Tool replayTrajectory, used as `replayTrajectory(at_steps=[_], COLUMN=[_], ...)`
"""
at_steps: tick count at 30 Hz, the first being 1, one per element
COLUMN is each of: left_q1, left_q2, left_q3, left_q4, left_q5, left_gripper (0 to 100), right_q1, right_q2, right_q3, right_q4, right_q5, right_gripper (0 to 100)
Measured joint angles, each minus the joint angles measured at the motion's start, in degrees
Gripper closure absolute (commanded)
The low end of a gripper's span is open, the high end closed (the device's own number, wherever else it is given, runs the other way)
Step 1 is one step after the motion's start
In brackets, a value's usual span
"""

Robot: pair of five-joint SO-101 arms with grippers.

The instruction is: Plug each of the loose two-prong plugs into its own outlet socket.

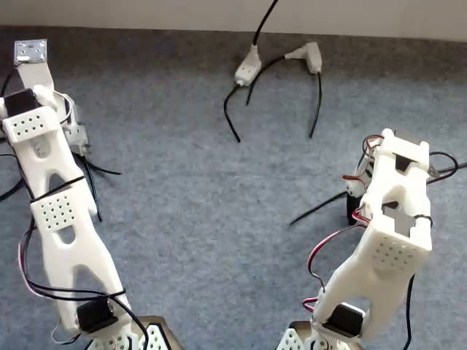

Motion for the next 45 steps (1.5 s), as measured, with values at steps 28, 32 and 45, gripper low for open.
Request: replayTrajectory(at_steps=[28, 32, 45], left_q1=[5.01, 5.80, 21.63], left_q2=[7.82, 7.82, -10.55], left_q3=[-0.79, -0.88, -0.70], left_q4=[-5.36, -4.66, 3.52], left_q5=[0.79, 0.70, 0.70], left_gripper=[95, 95, 95], right_q1=[0.00, 0.00, -0.62], right_q2=[0.00, 0.00, 0.09], right_q3=[0.00, 0.00, 0.00], right_q4=[0.00, 0.00, 0.00], right_q5=[0.00, 0.00, 0.00], right_gripper=[66.3, 66.3, 66.3])
